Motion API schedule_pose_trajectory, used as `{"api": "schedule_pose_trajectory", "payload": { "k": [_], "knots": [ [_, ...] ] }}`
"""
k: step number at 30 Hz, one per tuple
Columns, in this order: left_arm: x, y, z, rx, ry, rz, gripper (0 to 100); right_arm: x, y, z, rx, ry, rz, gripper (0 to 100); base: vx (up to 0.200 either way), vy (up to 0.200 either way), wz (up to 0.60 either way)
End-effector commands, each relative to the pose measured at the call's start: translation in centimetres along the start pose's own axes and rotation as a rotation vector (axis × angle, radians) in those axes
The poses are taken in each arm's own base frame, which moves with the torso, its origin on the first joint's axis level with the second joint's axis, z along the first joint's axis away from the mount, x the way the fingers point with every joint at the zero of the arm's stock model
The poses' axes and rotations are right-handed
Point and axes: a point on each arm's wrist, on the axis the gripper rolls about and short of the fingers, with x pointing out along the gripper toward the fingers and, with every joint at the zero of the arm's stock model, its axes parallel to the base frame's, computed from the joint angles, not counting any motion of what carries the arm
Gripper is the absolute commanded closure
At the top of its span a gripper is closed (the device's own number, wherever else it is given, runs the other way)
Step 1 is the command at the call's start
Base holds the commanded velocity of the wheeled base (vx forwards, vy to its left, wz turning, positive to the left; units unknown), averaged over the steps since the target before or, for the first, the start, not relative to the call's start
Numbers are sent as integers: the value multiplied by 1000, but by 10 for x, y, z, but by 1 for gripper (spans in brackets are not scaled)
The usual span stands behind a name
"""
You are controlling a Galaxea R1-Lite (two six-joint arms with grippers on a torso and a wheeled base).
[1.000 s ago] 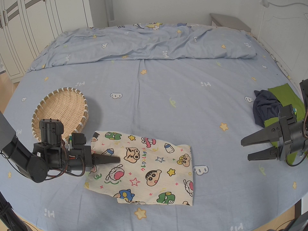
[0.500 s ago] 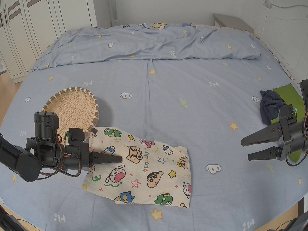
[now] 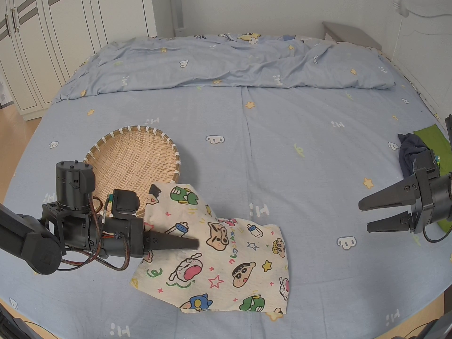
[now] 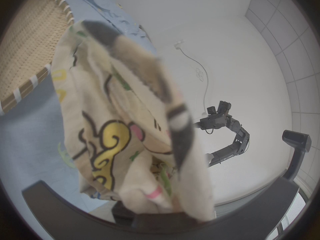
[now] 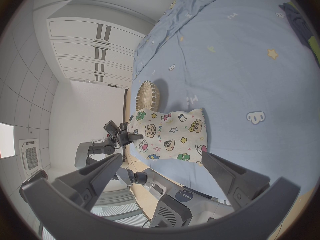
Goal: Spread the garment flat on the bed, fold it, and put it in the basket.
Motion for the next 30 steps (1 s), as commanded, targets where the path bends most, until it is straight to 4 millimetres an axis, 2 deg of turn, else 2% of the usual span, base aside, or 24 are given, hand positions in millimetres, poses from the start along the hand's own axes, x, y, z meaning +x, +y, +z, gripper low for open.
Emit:
{"api": "schedule_pose_trajectory", "payload": {
  "k": [1,6,8,16,26,30],
  "knots": [
    [18,-36,21,91,28,-88,100,-13,8,-7,-34,-38,20,0,0,0,0],
    [17,-54,49,80,49,-86,100,-20,13,-11,-54,-59,30,0,0,0,0],
    [16,-61,63,127,46,-81,100,-22,14,-13,-60,-65,34,0,0,0,0],
    [7,-74,86,273,50,-52,100,-22,14,-14,-60,-62,34,0,0,0,0],
    [-33,-91,133,426,-125,-4,100,-20,10,-16,-80,-52,27,0,0,0,0],
    [-47,-86,145,442,-173,31,100,-21,11,-17,-82,-55,27,0,0,0,0]
  ]
}}
